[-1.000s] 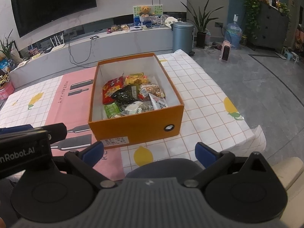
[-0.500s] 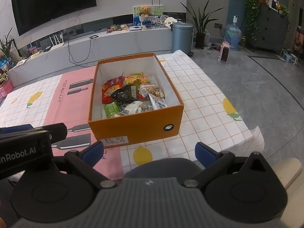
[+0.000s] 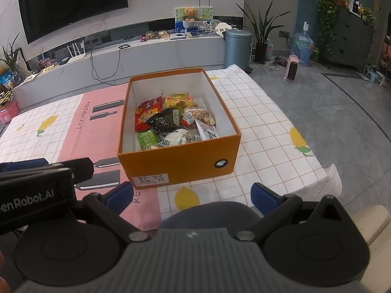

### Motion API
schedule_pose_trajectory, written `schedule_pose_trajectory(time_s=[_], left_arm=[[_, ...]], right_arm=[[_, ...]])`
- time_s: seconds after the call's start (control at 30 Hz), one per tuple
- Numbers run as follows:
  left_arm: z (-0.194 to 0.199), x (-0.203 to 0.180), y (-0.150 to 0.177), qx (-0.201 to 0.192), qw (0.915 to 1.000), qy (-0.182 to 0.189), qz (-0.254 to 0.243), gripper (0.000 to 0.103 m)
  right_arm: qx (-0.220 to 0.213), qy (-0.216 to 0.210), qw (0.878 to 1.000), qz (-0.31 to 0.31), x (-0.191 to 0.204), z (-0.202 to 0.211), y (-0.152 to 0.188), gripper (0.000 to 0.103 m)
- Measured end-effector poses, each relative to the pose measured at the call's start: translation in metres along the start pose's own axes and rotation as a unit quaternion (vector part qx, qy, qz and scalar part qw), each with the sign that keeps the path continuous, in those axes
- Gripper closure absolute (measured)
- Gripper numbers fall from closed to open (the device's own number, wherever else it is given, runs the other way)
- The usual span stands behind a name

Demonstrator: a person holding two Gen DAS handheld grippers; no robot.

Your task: Organize snacks

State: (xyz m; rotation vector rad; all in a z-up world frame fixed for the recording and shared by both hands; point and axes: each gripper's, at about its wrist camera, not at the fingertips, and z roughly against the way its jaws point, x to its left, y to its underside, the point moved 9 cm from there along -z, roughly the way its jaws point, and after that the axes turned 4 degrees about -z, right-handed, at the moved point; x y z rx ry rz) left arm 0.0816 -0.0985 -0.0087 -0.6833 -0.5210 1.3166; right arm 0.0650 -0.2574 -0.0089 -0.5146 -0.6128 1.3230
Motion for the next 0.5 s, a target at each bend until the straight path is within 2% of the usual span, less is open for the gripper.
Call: schedule_pose_trajectory(time_s=[0.5], left_arm=[[-0.0003, -0.0001, 0.0026, 0.002, 1.0, 0.002, 0.0, 0.028]], right_arm=[[0.0, 0.001, 1.0, 0.006, 0.0025, -0.0008, 0.0004, 0.003]])
